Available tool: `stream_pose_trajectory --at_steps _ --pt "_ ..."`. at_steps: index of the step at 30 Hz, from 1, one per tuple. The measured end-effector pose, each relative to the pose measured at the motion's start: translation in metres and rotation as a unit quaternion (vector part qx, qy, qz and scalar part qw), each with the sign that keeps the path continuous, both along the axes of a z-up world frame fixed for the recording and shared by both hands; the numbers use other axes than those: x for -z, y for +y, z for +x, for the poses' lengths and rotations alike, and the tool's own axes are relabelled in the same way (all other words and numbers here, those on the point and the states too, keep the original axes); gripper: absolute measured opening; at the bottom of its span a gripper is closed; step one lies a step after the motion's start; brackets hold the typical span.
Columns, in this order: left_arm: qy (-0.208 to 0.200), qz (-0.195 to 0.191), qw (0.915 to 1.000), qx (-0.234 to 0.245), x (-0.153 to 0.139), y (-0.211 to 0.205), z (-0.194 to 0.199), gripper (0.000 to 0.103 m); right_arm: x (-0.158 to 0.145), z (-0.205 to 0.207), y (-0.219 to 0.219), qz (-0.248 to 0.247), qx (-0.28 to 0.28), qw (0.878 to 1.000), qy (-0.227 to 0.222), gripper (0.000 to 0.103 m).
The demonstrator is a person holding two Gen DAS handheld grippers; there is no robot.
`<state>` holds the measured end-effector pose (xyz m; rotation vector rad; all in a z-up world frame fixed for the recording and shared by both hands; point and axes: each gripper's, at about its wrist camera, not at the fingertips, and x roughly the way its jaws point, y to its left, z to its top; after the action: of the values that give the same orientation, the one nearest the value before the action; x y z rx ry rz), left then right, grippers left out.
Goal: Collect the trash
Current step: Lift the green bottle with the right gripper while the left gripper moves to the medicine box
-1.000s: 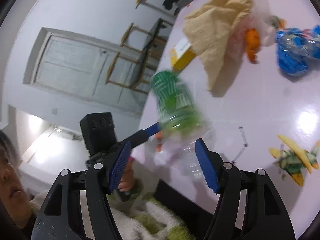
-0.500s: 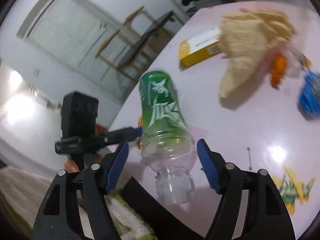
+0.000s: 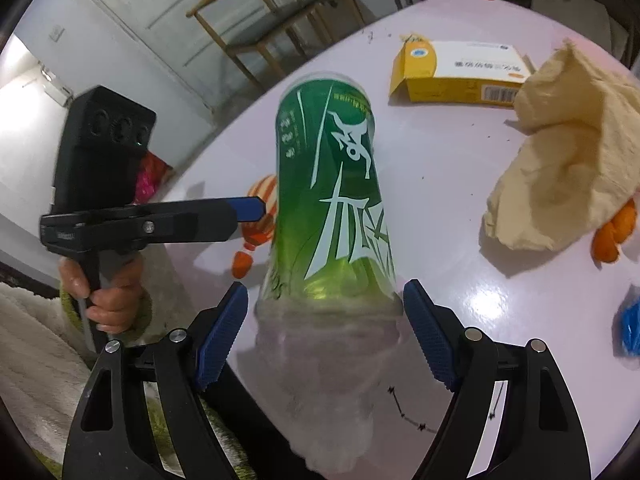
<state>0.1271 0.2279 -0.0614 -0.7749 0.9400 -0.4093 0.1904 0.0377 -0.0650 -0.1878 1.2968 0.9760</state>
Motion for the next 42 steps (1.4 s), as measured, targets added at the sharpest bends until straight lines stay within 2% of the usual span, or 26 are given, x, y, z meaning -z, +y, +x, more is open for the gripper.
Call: stream_pose_trajectory --at_steps 5,11,16,18,22,24,26,28,30,33,34,35,37,39,42 --pt "-0.004 0.002 1.0000 -0.001 0.000 0.002 0.000 0.068 0.009 0.000 0.004 -0.003 0.002 1.000 0.009 0.068" --pt "-0.013 0.004 0.9998 -0.011 -0.004 0.008 -0.003 0.068 0.007 -0.009 -0.017 -0.009 0.029 1.000 -0.007 0.068" --pt "-0.029 0.022 0.9992 -0.019 -0.011 0.010 -0.005 0.068 0.005 -0.026 -0.028 -0.021 0.047 0.998 -0.021 0.068" --pt "-0.039 0.037 0.9984 -0.019 -0.016 0.009 -0.003 0.068 0.006 -0.032 -0.035 -0.023 0.061 0.998 -0.020 0.068" --pt "-0.072 0.110 0.9913 -0.014 -0.034 0.003 0.011 0.074 0.010 -0.037 -0.044 -0.023 0.080 0.996 -0.017 0.068" --pt "-0.097 0.160 0.9823 0.008 -0.047 -0.004 0.030 0.087 0.009 -0.042 -0.045 -0.025 0.084 0.996 -0.019 0.068" --pt "-0.117 0.210 0.9703 0.028 -0.058 -0.011 0.052 0.089 0.010 -0.043 -0.044 -0.029 0.087 0.996 -0.023 0.068" --pt "-0.136 0.265 0.9527 0.060 -0.066 -0.023 0.083 0.092 0.010 -0.045 -0.046 -0.030 0.090 0.995 -0.025 0.068" --pt "-0.142 0.299 0.9395 0.087 -0.068 -0.035 0.107 0.093 0.011 -0.045 -0.049 -0.027 0.093 0.995 -0.024 0.068" --pt "-0.148 0.359 0.9099 0.145 -0.062 -0.059 0.144 0.094 0.015 -0.043 -0.046 -0.022 0.101 0.994 -0.018 0.068" --pt "-0.152 0.381 0.8984 0.158 -0.059 -0.066 0.153 0.094 0.015 -0.042 -0.045 -0.022 0.102 0.994 -0.016 0.068" --pt "-0.156 0.408 0.8823 0.175 -0.055 -0.075 0.164 0.094 0.015 -0.042 -0.046 -0.022 0.104 0.994 -0.015 0.068" --pt "-0.154 0.435 0.8648 0.198 -0.047 -0.084 0.179 0.094 0.015 -0.041 -0.050 -0.022 0.105 0.994 -0.014 0.068" --pt "-0.132 0.452 0.8548 0.218 -0.035 -0.090 0.199 0.094 0.016 -0.041 -0.051 -0.021 0.108 0.994 -0.013 0.068" --pt "-0.097 0.456 0.8546 0.229 -0.020 -0.093 0.218 0.094 0.018 -0.041 -0.053 -0.018 0.114 0.993 -0.009 0.068"
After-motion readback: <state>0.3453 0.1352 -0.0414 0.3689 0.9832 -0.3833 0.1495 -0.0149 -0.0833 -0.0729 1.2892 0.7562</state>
